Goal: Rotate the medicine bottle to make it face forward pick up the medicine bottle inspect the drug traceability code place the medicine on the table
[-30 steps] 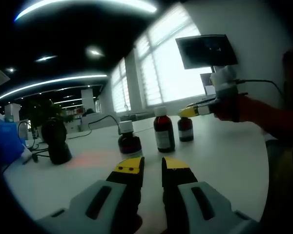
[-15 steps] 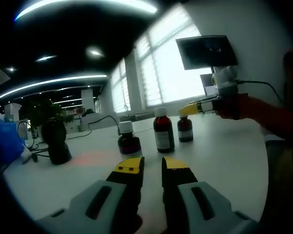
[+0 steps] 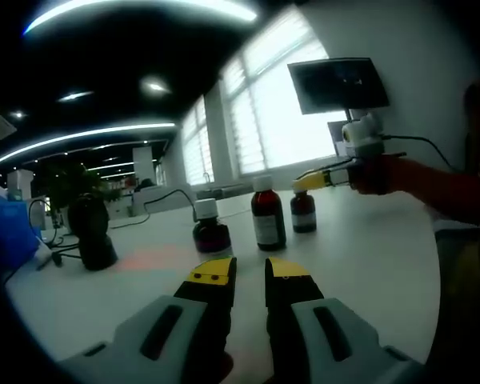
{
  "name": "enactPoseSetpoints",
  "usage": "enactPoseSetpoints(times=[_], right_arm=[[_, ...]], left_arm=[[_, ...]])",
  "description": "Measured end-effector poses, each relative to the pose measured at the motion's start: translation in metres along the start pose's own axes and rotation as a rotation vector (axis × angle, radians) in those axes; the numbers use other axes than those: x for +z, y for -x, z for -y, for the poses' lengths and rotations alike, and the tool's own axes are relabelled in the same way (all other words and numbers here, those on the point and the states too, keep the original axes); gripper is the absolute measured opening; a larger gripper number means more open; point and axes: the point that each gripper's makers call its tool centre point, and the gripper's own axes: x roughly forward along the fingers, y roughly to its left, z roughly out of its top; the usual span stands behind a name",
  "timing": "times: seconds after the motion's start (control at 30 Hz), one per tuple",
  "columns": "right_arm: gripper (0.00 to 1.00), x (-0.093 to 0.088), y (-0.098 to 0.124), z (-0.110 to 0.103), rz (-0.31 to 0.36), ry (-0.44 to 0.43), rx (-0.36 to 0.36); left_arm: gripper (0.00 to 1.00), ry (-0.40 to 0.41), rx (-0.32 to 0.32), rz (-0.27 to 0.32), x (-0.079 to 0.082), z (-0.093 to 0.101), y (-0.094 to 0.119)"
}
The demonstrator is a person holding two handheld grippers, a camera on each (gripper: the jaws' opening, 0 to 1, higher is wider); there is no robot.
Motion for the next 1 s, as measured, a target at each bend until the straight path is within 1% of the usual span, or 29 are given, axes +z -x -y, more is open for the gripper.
enactPoseSetpoints(times=[0.07, 0.17, 0.33, 0.53, 0.7, 0.8, 0.87, 1.0], right_arm=[[0.21, -0.0018, -0.0009, -0.0008, 0.004, -0.022, 0.020], [0.20, -0.0041, -0.0012, 0.0008, 0.004, -0.029, 0.026], [0.16, -0.0046, -0.0004, 0.0011, -0.001, -0.029, 0.033], [0.16, -0.0041, -0.0011, 0.0026, -0.002, -0.040, 0.022], [0.15, -0.0034, -0.0016, 0.0020, -0.003, -0.034, -0.003], [0.15, -0.0034, -0.0011, 0.0020, -0.010, -0.029, -0.034], [0.15, -0.0031, -0.0006, 0.0013, -0.015, -0.007, -0.053], [0.15, -0.0039, 0.0006, 0.0028, -0.022, -0.015, -0.087]], left_arm=[[0.08, 0.000, 0.000, 0.000, 0.0000, 0.0001, -0.0001], [0.08, 0.003, 0.000, 0.002, -0.0003, -0.0008, 0.0001], [0.08, 0.001, -0.003, 0.001, -0.0005, 0.0000, 0.0000], [0.08, 0.001, -0.002, 0.000, -0.0012, -0.0003, 0.0001], [0.08, 0.001, -0.003, 0.000, -0.0017, -0.0005, -0.0001], [0.08, 0.000, -0.003, 0.000, -0.0022, -0.0007, -0.0002], [0.08, 0.000, -0.003, 0.000, -0.0023, -0.0008, -0.0003], [0.08, -0.001, -0.004, 0.000, -0.0022, -0.0008, -0.0004]])
